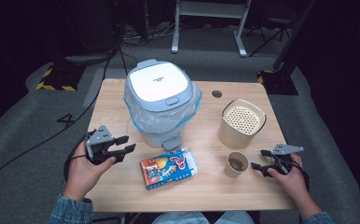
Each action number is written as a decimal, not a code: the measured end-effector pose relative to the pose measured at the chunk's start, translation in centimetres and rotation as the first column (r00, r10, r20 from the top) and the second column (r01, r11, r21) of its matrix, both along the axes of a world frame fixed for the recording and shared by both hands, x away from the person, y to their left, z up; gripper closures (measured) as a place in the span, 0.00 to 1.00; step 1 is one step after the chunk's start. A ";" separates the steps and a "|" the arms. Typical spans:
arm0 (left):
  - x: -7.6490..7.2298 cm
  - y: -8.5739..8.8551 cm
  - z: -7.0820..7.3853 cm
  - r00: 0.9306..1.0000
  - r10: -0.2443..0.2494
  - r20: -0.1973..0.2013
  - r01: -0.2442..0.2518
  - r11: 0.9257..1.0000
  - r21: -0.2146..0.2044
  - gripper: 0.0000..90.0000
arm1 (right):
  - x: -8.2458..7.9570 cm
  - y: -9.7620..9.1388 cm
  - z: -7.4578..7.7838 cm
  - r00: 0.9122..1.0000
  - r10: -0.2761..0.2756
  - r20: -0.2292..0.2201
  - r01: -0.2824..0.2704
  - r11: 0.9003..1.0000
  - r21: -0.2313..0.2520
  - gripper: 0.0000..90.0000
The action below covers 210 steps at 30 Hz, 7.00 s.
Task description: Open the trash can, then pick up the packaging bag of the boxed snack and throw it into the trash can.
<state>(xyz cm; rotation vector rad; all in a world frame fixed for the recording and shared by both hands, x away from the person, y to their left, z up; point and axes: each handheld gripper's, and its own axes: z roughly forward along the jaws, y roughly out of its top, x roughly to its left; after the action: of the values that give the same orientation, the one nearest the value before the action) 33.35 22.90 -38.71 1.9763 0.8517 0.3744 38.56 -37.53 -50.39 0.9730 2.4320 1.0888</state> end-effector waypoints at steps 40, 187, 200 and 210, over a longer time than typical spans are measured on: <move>6.2 -7.4 11.5 0.952 -0.278 0.124 0.280 0.960 -0.002 0.99 | -0.2 0.1 0.0 1.000 -0.018 -0.001 0.018 1.000 0.001 0.25; -0.2 0.6 -11.7 0.993 -0.043 -0.110 0.063 0.981 0.185 0.46 | -4.8 22.3 6.2 0.931 0.359 -0.057 -0.356 0.933 0.057 0.37; -0.2 -0.8 -11.6 0.993 -0.035 -0.110 0.056 0.981 0.187 0.46 | -3.4 24.4 2.2 0.939 0.332 -0.084 -0.336 0.942 -0.027 0.30; -0.2 -1.4 -11.7 0.993 -0.041 -0.109 0.061 0.981 0.185 0.46 | -3.0 24.7 1.1 0.925 0.359 -0.122 -0.359 0.933 0.022 0.33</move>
<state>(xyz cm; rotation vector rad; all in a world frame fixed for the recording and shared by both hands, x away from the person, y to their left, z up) 33.17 21.54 -50.36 2.2049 0.8557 0.3342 35.57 -12.81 -49.33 0.6212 2.7889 1.1695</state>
